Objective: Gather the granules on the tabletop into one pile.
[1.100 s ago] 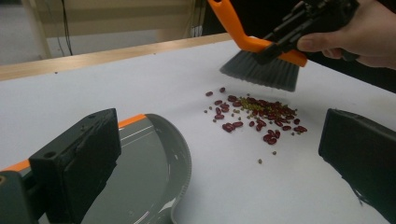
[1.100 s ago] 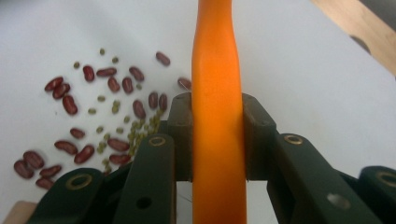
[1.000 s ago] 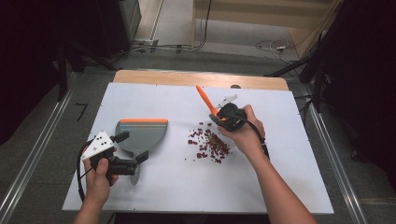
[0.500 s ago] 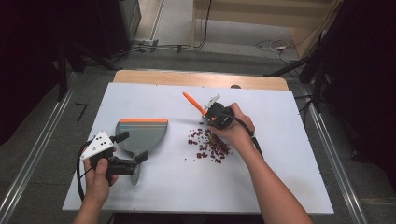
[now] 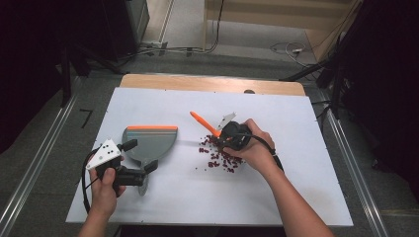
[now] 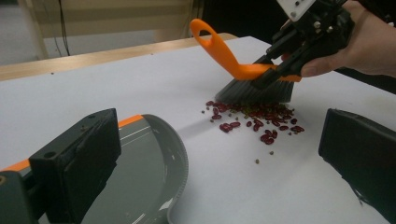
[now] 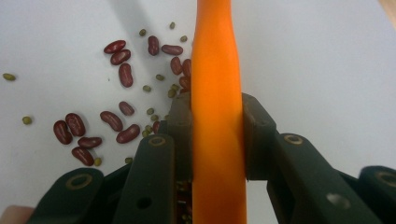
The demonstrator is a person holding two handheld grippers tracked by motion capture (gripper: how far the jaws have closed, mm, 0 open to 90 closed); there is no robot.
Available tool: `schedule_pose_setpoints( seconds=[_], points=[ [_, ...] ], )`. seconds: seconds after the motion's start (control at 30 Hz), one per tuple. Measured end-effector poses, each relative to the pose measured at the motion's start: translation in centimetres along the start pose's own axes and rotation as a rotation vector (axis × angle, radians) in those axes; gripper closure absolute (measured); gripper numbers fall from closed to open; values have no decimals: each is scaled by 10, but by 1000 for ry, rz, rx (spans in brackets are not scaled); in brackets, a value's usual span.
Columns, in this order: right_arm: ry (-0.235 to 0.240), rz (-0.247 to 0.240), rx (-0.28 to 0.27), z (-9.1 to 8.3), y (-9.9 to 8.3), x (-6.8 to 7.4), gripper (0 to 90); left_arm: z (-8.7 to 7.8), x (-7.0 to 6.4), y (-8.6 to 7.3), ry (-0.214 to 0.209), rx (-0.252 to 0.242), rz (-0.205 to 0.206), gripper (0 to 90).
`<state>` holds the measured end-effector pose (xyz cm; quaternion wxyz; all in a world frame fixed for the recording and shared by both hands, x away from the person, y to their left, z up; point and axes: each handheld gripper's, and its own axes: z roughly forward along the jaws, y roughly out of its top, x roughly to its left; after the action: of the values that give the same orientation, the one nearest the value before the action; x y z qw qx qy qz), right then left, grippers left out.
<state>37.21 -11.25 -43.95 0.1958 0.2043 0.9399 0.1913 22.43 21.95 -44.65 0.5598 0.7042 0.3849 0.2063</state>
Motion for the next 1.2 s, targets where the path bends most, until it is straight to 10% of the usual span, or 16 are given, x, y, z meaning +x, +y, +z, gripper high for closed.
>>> schedule_pose_setpoints(
  seconds=[0.13,0.4,0.73,1.2],
  points=[
    [-28,26,-37,-13,0,0,689,0,1,0,3,-1,1,0],
    [190,117,-135,-52,14,30,689,0,1,-1,2,-4,-5,0],
    [393,159,-52,-11,27,62,689,-2,3,-1,19,-11,-15,0],
    [326,344,-41,8,3,12,684,-1,2,-1,22,-6,-7,0]
  ],
)
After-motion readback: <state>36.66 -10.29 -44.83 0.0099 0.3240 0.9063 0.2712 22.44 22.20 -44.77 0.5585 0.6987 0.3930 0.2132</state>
